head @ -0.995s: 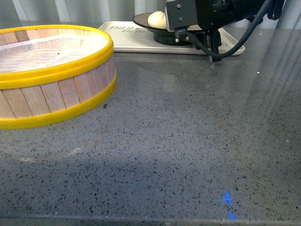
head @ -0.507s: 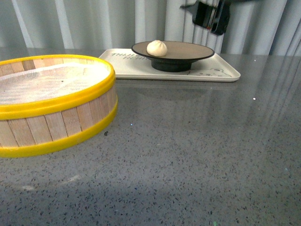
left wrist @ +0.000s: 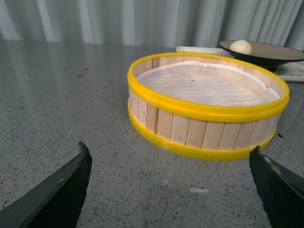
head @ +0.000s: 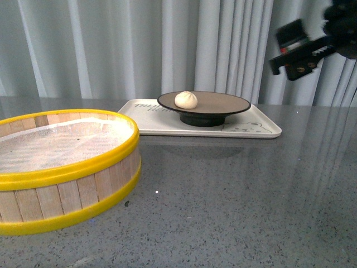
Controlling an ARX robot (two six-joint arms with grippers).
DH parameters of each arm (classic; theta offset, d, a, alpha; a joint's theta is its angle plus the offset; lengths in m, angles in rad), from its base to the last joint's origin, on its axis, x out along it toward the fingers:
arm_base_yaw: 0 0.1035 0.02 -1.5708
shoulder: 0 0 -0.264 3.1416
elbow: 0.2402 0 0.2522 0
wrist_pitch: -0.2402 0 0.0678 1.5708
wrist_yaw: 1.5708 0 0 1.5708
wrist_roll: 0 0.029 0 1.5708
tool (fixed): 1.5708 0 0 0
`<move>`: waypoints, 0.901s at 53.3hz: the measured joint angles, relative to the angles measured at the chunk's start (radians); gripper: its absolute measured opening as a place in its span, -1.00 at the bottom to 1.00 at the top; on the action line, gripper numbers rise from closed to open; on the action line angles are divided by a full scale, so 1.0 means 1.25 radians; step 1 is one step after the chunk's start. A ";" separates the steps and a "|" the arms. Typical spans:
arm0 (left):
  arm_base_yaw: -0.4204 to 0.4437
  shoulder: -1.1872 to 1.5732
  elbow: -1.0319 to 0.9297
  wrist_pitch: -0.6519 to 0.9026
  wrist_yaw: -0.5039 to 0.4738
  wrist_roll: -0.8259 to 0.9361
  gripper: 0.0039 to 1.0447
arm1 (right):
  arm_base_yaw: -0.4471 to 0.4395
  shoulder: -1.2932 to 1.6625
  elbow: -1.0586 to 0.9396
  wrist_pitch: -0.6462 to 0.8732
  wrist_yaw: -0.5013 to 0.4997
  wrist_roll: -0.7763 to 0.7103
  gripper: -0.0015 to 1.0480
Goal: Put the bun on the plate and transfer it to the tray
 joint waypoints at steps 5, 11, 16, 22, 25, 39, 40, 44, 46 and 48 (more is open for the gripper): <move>0.000 0.000 0.000 0.000 0.002 0.000 0.88 | -0.037 -0.094 -0.145 0.071 -0.008 0.196 -0.14; 0.000 0.000 0.000 0.000 0.002 0.000 0.88 | -0.071 -0.181 -0.309 0.133 -0.039 0.276 -0.64; 0.000 0.000 0.000 0.000 0.002 0.000 0.88 | -0.086 -0.238 -0.412 0.165 -0.067 0.288 -0.97; 0.000 0.000 0.000 0.000 0.002 0.000 0.88 | -0.112 -0.308 -0.504 0.186 -0.081 0.294 -0.97; 0.000 0.000 0.000 0.000 0.002 0.000 0.88 | -0.122 -0.340 -0.541 0.189 -0.091 0.296 -0.97; 0.000 0.000 0.000 0.000 0.002 0.000 0.88 | -0.172 -0.452 -0.641 0.179 -0.159 0.297 -0.97; 0.000 0.000 0.000 0.000 0.002 0.000 0.88 | -0.179 -0.461 -0.647 0.176 -0.164 0.297 -0.97; 0.000 0.000 0.000 0.000 0.002 0.000 0.88 | -0.196 -0.498 -0.671 0.162 -0.164 0.298 -0.97; 0.000 0.000 0.000 0.000 0.002 0.000 0.88 | -0.197 -0.513 -0.679 0.156 -0.165 0.298 -0.97; 0.000 0.000 0.000 0.000 0.002 0.000 0.88 | -0.197 -0.527 -0.687 0.149 -0.166 0.298 -0.97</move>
